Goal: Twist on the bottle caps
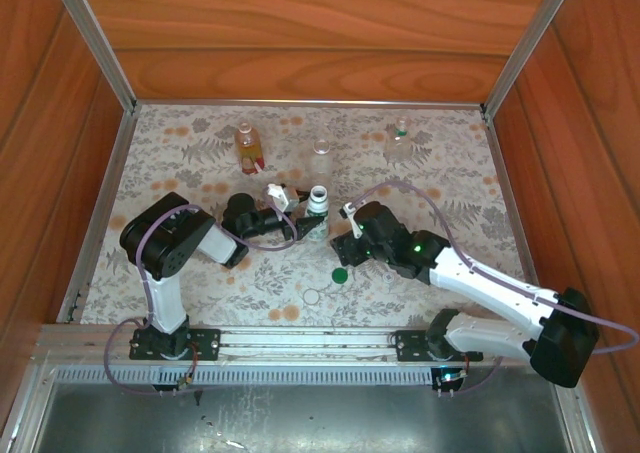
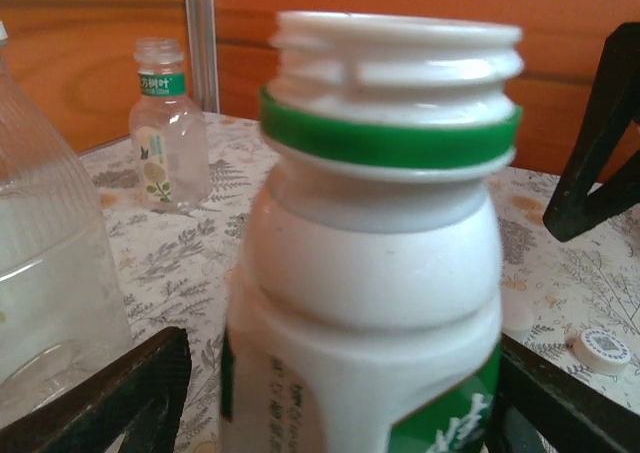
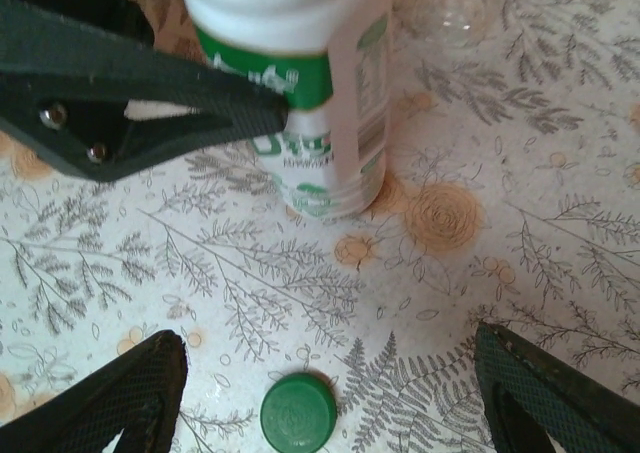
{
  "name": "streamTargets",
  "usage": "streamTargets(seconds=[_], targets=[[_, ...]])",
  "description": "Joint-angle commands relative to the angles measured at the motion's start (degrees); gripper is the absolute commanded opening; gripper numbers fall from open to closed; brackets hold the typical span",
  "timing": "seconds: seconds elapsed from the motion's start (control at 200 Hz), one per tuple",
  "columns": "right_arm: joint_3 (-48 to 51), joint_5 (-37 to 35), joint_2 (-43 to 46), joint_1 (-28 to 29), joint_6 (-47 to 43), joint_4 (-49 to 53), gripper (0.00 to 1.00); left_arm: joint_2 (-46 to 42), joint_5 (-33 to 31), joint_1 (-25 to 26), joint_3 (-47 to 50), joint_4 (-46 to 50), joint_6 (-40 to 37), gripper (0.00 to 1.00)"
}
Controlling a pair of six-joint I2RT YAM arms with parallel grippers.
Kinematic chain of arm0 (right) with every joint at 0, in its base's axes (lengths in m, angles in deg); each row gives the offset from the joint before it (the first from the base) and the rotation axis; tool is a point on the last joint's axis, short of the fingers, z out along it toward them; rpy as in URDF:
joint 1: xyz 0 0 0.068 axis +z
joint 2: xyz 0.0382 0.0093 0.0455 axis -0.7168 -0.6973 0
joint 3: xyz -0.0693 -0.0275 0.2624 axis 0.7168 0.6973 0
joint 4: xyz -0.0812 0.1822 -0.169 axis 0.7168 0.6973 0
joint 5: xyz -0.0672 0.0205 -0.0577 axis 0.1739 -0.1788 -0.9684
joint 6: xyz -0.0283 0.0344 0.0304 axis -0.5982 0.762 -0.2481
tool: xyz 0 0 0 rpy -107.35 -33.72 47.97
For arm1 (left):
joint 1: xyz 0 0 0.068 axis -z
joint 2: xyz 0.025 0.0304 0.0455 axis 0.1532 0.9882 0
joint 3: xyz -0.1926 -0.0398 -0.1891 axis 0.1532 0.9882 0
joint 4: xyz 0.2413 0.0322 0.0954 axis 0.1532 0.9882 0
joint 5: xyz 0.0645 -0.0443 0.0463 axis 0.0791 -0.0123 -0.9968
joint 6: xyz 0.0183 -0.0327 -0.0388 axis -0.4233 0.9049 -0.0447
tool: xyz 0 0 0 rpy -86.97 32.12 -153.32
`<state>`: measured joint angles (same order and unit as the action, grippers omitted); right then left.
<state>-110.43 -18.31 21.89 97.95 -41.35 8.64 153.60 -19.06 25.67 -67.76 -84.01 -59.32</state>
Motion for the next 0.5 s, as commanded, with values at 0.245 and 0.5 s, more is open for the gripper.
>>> streamTargets(seconds=[0.245, 0.5], targets=[[0.2, -3.8, 1.8, 0.4, 1.7, -0.5, 0.8, 3.2, 3.2, 0.0, -3.2, -1.1, -1.4, 0.81], [0.2, -4.6, 1.9, 0.4, 2.6, -0.1, 0.8, 3.9, 4.1, 0.1, -3.7, -1.1, -1.3, 0.73]])
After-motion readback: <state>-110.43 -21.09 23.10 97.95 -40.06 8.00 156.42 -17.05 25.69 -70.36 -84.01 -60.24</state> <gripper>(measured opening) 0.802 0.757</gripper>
